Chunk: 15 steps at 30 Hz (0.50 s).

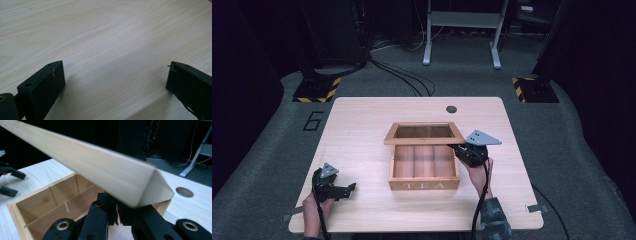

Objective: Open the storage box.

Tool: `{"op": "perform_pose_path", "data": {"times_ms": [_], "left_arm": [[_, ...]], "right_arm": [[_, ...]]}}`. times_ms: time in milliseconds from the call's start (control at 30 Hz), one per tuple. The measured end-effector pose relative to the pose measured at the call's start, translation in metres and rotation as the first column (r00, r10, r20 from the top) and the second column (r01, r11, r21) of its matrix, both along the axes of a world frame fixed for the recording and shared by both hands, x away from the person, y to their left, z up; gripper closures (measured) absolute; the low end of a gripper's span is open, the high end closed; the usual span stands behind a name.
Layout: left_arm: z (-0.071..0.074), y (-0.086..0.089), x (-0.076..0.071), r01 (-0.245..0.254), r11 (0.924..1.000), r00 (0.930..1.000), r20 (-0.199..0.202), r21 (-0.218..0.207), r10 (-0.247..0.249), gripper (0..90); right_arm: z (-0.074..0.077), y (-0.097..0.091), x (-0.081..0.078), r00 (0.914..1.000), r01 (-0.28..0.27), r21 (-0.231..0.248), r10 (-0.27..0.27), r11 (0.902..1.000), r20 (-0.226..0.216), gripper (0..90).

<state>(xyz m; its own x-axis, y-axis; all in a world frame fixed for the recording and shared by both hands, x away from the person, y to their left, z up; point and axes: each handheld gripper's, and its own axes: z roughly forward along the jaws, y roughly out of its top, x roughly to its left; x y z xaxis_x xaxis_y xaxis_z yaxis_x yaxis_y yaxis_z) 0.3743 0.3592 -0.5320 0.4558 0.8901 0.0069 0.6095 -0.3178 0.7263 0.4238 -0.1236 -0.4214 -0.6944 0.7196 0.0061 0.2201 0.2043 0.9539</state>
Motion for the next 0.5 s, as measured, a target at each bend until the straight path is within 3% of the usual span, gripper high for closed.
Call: {"op": "perform_pose_path", "data": {"times_ms": [233, 500], "left_arm": [[0.000, 0.000, 0.000, -0.001, 1.0000, 1.0000, 0.004, -0.002, 0.001, 1.8], [0.000, 0.000, 0.000, -0.001, 1.0000, 1.0000, 0.004, -0.002, 0.001, 1.8]], "right_arm": [[-0.017, -0.002, -0.017, 1.0000, -0.008, -0.005, 0.008, 1.0000, -0.003, 86.1], [-0.034, -0.009, -0.033, 0.9988, -0.012, -0.026, 0.010, 0.9996, -0.047, 86.5]]}}
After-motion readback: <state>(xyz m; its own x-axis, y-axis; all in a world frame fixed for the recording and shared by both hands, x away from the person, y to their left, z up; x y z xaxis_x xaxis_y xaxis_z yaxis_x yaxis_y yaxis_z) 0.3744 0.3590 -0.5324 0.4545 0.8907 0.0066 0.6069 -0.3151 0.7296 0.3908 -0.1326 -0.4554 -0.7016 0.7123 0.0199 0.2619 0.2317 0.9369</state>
